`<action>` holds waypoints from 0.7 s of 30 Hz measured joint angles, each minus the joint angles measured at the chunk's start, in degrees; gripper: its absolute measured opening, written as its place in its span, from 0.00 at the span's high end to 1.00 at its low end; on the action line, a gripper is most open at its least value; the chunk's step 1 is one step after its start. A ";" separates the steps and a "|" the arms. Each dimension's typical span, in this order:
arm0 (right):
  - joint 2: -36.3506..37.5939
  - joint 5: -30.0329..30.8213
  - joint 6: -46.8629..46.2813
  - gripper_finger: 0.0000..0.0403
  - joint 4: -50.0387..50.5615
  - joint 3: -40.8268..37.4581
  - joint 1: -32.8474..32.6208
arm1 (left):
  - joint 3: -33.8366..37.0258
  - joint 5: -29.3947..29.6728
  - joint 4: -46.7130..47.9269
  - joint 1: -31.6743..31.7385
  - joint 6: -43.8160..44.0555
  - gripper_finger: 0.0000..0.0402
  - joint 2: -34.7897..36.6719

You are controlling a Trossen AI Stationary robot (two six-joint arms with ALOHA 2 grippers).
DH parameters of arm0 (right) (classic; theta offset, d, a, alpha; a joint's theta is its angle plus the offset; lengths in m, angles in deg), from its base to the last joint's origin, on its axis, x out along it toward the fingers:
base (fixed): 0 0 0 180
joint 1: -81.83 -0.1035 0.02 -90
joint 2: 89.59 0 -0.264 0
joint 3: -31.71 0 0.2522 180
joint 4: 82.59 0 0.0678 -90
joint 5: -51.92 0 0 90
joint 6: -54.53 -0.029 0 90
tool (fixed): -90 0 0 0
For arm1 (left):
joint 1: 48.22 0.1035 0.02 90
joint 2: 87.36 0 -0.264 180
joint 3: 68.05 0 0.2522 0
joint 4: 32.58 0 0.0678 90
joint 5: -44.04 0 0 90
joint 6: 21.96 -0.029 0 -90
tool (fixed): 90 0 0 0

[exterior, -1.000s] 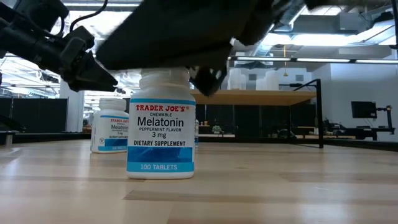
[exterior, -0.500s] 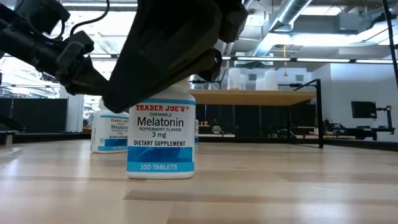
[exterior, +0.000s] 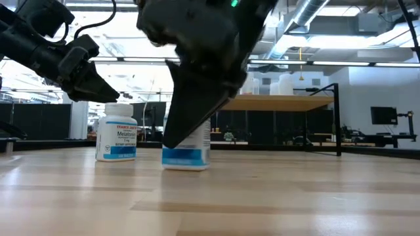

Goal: Pick and place medicine bottles onto shelf by color
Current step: Adjust the white blue pill bottles on the table

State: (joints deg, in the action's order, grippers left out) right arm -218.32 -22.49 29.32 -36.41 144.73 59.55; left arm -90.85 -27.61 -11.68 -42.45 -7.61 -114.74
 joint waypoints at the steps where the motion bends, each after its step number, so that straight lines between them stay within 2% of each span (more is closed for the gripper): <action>1: 0.00 0.00 0.79 0.98 0.01 0.00 0.80 | 0.00 0.00 0.02 -0.01 0.00 0.39 0.00; 12: 0.00 0.15 5.66 0.98 6.53 0.07 8.27 | 0.00 0.22 0.00 -0.01 -0.83 0.39 0.00; 21: 0.19 0.18 10.57 0.98 12.56 0.17 9.36 | 0.00 0.34 -0.02 -0.01 -1.07 0.39 0.00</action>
State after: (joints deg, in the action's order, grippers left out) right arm -218.12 -22.31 39.88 -23.85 144.91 68.90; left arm -90.85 -27.27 -11.70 -42.46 -8.68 -114.74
